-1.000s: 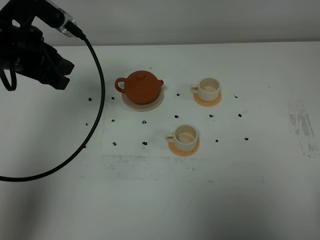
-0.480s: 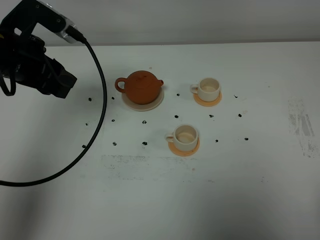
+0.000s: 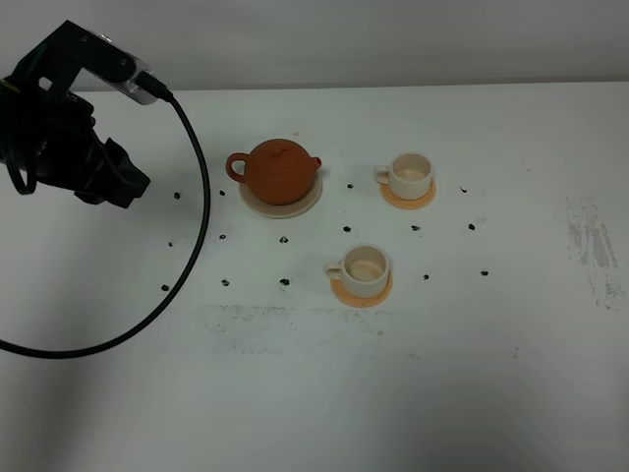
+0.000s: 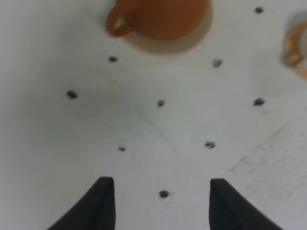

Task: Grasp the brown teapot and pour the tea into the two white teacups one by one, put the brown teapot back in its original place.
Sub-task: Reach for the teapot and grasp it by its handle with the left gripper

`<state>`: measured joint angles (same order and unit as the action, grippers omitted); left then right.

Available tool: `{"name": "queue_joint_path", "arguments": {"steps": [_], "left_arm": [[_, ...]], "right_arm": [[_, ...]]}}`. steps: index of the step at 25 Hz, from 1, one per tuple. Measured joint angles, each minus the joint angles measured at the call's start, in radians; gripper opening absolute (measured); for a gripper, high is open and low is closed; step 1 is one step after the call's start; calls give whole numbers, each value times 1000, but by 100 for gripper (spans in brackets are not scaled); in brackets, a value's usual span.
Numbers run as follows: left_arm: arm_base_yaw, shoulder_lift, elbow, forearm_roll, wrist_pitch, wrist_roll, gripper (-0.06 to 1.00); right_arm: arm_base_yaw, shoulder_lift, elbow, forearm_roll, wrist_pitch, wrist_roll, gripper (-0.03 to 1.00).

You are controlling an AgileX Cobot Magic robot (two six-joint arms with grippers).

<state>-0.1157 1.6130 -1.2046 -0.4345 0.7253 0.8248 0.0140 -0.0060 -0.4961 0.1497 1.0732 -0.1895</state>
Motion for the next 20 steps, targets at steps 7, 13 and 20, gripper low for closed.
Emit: {"name": "queue_joint_path", "arguments": {"steps": [7, 13, 20], "left_arm": [[26, 190, -268, 73, 148, -17, 47], [30, 439, -611, 87, 324, 114, 47], [16, 655, -862, 65, 386, 384, 47]], "right_arm": [[0, 0, 0, 0, 0, 0, 46], [0, 0, 0, 1, 0, 0, 46], [0, 0, 0, 1, 0, 0, 46]]}}
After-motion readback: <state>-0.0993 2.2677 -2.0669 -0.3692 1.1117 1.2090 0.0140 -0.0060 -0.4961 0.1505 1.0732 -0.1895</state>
